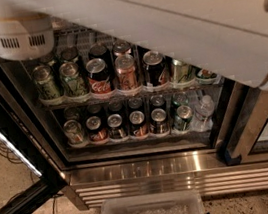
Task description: Pick blue plastic bottle from top shelf of fridge
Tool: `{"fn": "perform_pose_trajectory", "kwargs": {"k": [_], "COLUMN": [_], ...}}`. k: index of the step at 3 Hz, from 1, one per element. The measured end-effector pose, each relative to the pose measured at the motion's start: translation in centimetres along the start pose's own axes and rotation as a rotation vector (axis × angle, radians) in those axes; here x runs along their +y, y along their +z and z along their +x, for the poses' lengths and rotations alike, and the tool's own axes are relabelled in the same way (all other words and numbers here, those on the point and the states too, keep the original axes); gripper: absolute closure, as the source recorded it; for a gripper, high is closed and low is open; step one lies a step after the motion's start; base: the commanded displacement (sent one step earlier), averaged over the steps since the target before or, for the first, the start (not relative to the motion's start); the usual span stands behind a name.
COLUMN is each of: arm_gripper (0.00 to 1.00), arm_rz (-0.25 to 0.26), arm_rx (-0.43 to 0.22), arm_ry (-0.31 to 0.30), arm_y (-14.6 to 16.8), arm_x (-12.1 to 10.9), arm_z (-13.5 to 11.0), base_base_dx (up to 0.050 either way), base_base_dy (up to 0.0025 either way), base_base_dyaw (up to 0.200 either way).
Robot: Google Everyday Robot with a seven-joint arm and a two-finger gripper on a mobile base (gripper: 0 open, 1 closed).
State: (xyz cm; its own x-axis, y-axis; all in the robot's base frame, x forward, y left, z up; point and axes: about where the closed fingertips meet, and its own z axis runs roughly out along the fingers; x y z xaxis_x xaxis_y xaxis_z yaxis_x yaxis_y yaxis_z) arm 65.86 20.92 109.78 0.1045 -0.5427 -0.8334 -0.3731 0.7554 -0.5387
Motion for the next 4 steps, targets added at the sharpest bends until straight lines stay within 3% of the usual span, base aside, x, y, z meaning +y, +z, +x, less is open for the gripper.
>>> {"fn": "perform_pose_trajectory", "kwargs": {"k": [2, 3, 4], "arm_gripper": [0.26, 0.26, 0.26], "arm_rz": [-0.02, -0.067, -0.067], "arm_rx": [0.021, 0.062, 0.062], "arm_ry": [-0.015, -0.026, -0.026], "arm_y": [-0.1, 0.9, 0.9], "arm_x": [-0.6, -0.8, -0.6], "arm_z": [-0.7, 0.4, 0.3], "base_base_dx": [0.0, 0.0, 0.0], "base_base_dy": [0.0, 0.0, 0.0], "base_base_dyaw": [0.0, 0.0, 0.0]}}
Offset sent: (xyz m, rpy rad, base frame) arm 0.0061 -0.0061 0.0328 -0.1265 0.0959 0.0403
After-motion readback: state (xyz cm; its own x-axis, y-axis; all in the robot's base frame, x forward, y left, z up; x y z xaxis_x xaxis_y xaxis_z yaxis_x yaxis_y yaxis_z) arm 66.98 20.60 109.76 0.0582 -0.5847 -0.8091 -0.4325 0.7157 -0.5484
